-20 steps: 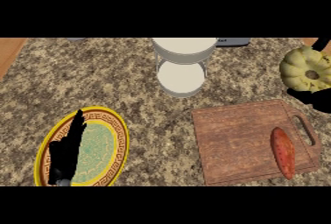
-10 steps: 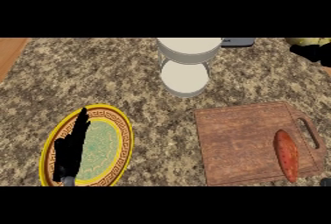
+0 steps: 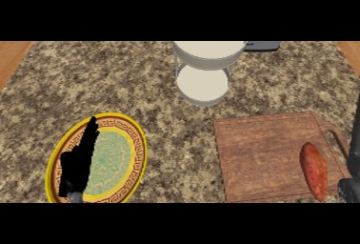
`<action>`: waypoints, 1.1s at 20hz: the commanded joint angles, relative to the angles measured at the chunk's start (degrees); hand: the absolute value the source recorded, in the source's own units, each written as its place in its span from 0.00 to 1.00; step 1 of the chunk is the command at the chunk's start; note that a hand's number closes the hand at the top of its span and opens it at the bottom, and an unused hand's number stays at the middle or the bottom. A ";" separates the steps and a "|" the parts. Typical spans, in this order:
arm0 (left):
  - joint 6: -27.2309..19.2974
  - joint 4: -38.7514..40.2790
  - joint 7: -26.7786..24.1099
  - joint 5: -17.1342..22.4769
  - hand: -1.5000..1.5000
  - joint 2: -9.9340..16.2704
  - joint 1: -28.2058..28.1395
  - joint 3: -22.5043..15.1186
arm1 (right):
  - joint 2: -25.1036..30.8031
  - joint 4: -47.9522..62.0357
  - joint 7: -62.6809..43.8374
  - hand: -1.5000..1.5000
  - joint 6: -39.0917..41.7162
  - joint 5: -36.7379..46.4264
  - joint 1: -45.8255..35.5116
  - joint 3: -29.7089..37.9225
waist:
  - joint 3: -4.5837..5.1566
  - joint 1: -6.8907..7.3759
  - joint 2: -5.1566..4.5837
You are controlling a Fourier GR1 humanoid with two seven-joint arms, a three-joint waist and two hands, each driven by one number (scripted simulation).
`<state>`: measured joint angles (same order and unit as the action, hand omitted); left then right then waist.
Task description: Pick the squash from the cutting board and place it in the tiered basket
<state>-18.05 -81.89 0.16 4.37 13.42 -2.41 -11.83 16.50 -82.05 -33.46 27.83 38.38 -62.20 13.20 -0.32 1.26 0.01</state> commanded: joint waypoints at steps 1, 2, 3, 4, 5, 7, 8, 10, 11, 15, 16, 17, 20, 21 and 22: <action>0.29 4.80 -0.58 -0.81 0.50 -2.19 0.78 -0.79 | 1.02 9.40 7.48 1.00 -3.08 0.46 -1.21 -1.00 | 0.36 -0.34 -0.38; 0.78 3.42 0.78 -0.20 0.50 -1.50 0.27 0.00 | 0.70 9.50 5.55 1.00 -2.81 0.94 -2.68 -1.83 | 0.35 -0.45 -0.21; 1.97 3.25 -0.22 0.92 0.50 -1.18 -0.34 0.56 | -0.20 12.36 8.63 1.00 -6.00 2.80 -1.56 -3.11 | 0.36 -0.09 -0.37; 1.49 4.97 -1.78 0.14 0.50 -1.55 0.02 0.74 | -2.80 11.66 6.12 1.00 -5.38 3.21 -3.13 -5.39 | 0.38 -0.25 -0.28; 0.69 2.75 -1.42 -0.42 0.50 -2.79 -2.12 -1.09 | -0.88 17.57 9.55 1.00 -7.54 4.26 -5.20 -4.34 | 0.37 0.57 -0.52; 3.67 5.24 -0.79 1.54 0.50 -0.45 1.06 2.14 | -2.56 19.06 9.30 1.00 -8.36 4.76 -5.67 -5.56 | 0.38 -0.11 -0.37; -1.09 1.48 0.02 -2.71 0.50 -3.96 -2.27 -2.81 | -2.38 23.61 10.82 1.00 -10.50 5.75 -7.57 -5.19 | 0.35 0.75 -0.53; 0.20 1.84 -0.91 -1.68 0.50 -2.81 -3.61 -1.22 | -6.41 21.87 8.24 1.00 -12.81 7.62 -4.90 -7.95 | 0.36 0.06 -0.22; -0.16 -0.39 3.34 -1.73 0.50 -1.88 -0.84 -0.46 | -5.11 26.64 10.91 1.00 -14.62 8.57 -5.82 -7.48 | 0.33 0.28 -0.37; 0.61 1.78 2.34 -2.06 0.50 -3.24 -0.13 -1.01 | -5.79 34.42 13.41 1.00 -20.34 9.45 -6.36 -5.88 | 0.34 0.36 -0.55; 1.07 4.58 -0.49 -1.65 0.50 -3.16 0.25 0.47 | -5.08 36.70 14.96 1.00 -19.91 8.92 -7.11 -5.35 | 0.36 0.25 -0.57; 0.61 4.27 2.06 -2.44 0.50 -3.47 2.29 -0.01 | -5.72 37.71 13.93 1.00 -19.67 9.59 -9.67 -6.08 | 0.36 0.11 -0.50; 1.17 0.84 1.77 -1.87 0.50 -2.68 -1.20 0.06 | -9.48 40.08 13.93 1.00 -24.74 6.11 -7.42 -2.14 | 0.32 0.52 -0.50; 1.54 1.84 -1.01 -1.82 0.50 -2.96 -3.11 -0.24 | -10.14 39.09 14.40 1.00 -23.69 2.29 -5.21 0.80 | 0.31 0.41 -0.50; 1.80 1.70 1.44 -1.64 0.50 -2.25 -0.81 0.45 | -11.33 40.63 14.56 0.00 -25.42 0.81 -5.91 2.58 | 0.29 0.69 -0.72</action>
<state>-17.32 -81.68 -0.46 2.01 11.45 -2.41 -10.98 7.94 -44.94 -19.54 5.49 43.59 -68.50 11.14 -0.43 1.75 -0.28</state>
